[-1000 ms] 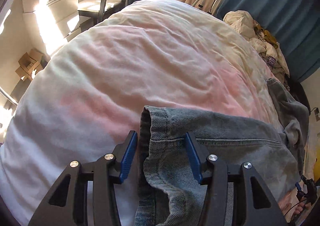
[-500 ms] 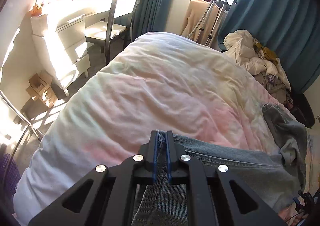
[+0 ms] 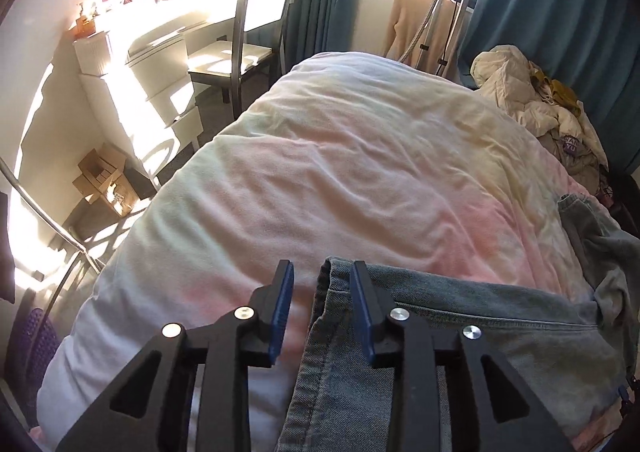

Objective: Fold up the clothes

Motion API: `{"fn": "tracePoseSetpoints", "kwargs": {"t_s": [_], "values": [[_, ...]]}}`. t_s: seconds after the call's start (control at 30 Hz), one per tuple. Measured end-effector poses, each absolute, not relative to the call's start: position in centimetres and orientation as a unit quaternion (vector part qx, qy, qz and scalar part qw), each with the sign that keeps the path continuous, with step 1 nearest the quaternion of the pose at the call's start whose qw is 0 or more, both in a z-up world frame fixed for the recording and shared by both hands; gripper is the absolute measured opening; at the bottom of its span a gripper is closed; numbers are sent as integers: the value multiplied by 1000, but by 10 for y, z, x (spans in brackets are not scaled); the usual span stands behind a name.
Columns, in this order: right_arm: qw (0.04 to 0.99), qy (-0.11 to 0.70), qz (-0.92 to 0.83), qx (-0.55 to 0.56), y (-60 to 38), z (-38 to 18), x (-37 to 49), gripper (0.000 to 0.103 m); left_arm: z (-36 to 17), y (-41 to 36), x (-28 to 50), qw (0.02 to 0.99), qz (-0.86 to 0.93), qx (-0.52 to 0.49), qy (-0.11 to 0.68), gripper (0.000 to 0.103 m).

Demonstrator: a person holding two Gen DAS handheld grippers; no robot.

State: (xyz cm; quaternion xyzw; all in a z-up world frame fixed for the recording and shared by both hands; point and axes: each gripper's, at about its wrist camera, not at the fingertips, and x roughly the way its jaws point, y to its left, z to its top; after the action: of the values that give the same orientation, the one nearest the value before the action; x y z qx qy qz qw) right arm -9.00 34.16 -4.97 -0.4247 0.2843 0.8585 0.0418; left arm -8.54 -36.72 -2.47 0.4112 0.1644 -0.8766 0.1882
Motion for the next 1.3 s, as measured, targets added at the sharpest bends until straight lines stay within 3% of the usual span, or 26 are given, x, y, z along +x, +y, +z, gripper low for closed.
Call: {"fn": "tracePoseSetpoints", "kwargs": {"t_s": [0.03, 0.37, 0.83, 0.97, 1.3], "values": [[36, 272, 866, -418, 337, -46, -90, 53, -16, -364, -80, 187, -882, 398, 169, 45], [15, 178, 915, -361, 296, -26, -97, 53, 27, -269, -99, 108, -907, 357, 195, 45], [14, 243, 890, -385, 311, -57, -118, 53, -73, -99, -269, 4, -844, 437, 312, 45], [17, 263, 888, -377, 319, -62, -126, 53, -86, -63, -314, -1, -851, 436, 293, 45], [12, 305, 869, -389, 333, -88, -149, 53, -129, -39, -391, 12, -841, 438, 318, 45]]}}
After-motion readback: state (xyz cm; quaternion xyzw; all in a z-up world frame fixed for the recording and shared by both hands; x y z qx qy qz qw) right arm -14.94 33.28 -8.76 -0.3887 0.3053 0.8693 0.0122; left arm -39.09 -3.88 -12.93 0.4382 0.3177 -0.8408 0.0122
